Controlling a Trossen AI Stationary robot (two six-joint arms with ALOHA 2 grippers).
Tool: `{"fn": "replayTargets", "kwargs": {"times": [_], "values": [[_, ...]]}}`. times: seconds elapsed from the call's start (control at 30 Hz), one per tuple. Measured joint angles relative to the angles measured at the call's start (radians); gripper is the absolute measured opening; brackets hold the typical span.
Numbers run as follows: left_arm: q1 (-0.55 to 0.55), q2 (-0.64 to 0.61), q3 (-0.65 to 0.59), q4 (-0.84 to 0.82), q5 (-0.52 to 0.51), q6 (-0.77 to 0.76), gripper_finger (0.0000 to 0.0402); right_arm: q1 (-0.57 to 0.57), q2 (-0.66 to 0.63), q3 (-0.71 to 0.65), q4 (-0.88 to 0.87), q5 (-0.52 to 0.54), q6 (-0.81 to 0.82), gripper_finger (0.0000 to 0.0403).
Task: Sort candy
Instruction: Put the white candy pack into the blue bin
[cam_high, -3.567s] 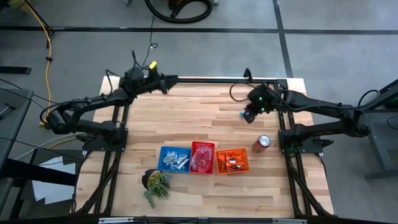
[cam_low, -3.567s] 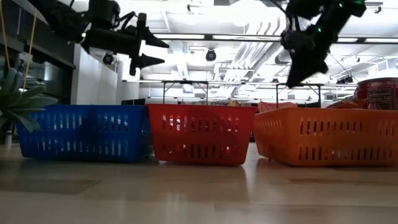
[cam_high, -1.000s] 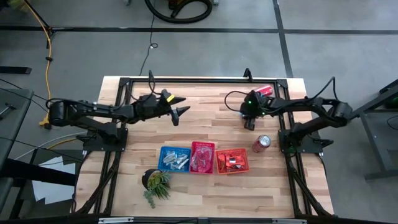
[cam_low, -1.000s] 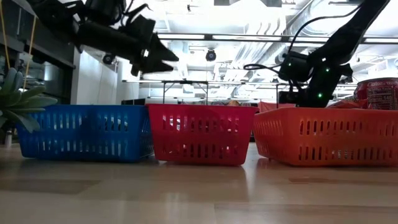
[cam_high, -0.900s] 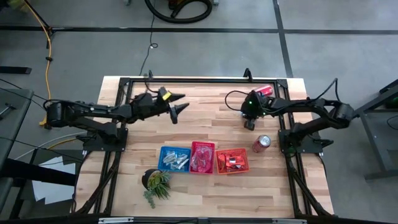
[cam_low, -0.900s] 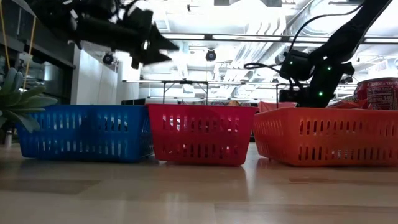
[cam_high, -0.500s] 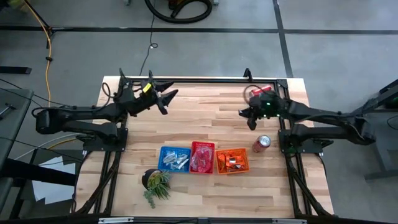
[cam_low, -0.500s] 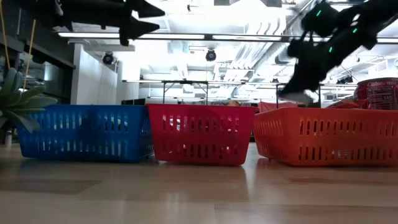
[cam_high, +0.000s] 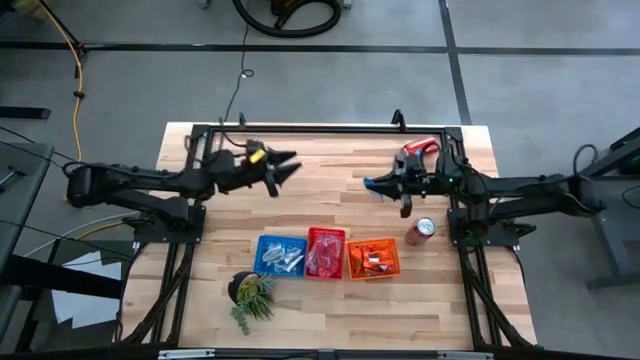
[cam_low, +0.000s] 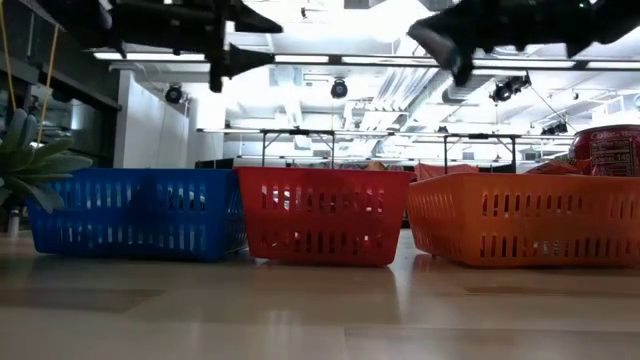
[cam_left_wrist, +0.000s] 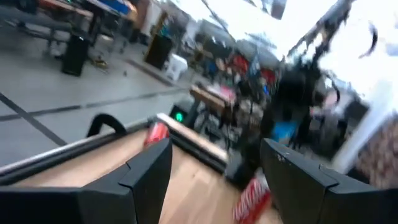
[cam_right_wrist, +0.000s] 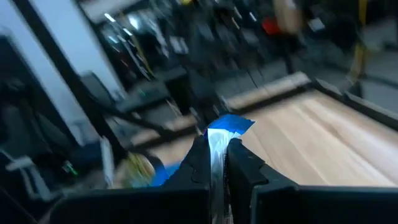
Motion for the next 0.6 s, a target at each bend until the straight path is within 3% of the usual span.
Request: {"fn": "replayTargets", "kwargs": {"times": [0.27, 0.4, 0.6], "values": [[-0.13, 0.214, 0.19, 0.004, 0.106, 0.382, 0.0232, 0.1, 0.242, 0.009, 0.519, -0.005, -0.007, 0.0003], [-0.16, 0.309, 0.297, 0.005, 0.151, 0.42, 0.0232, 0.123, 0.328, 0.076, 0.555, -0.043, -0.011, 0.0003], [-0.175, 0.414, 0.411, 0.002, 0.298, 0.347, 0.0232, 0.146, 0.411, 0.198, 0.529, -0.124, -0.111, 0.0003]]}}
